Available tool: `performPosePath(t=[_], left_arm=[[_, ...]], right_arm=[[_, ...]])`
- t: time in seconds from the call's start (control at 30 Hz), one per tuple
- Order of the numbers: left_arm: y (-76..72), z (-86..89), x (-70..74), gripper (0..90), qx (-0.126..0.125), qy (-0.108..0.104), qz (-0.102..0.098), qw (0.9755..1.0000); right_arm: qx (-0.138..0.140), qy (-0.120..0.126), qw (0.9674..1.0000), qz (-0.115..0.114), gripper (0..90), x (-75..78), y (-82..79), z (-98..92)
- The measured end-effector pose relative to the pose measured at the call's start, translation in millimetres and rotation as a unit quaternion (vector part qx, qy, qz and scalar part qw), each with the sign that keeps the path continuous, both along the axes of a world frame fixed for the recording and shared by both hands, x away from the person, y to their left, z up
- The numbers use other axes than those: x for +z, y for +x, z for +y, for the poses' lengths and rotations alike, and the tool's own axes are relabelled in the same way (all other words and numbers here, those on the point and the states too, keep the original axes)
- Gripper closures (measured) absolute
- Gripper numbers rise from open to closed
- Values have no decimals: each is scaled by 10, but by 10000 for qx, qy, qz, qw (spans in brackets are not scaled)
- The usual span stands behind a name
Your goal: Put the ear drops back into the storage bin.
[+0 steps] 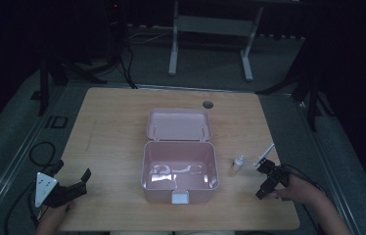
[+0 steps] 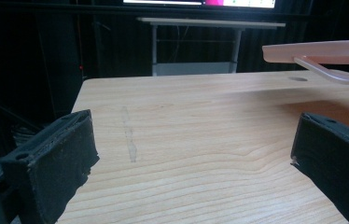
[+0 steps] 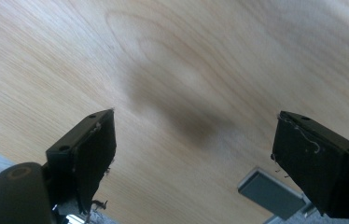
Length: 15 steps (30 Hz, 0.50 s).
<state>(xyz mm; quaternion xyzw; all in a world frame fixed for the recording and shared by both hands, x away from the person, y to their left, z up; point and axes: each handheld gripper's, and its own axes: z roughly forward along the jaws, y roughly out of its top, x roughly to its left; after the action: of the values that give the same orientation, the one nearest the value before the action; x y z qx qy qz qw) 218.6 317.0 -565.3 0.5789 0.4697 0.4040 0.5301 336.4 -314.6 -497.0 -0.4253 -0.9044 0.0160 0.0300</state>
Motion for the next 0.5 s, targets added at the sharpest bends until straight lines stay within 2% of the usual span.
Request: performPosePath(t=[0.27,0.5], left_arm=[[0,2,0,4,-10,-5,2,10000],[0,4,0,4,-21,-10,4,10000]], right_arm=[[0,-24,10000,-37,134,25,172,98],[73,130,9998,-107,142,63,359,270]])
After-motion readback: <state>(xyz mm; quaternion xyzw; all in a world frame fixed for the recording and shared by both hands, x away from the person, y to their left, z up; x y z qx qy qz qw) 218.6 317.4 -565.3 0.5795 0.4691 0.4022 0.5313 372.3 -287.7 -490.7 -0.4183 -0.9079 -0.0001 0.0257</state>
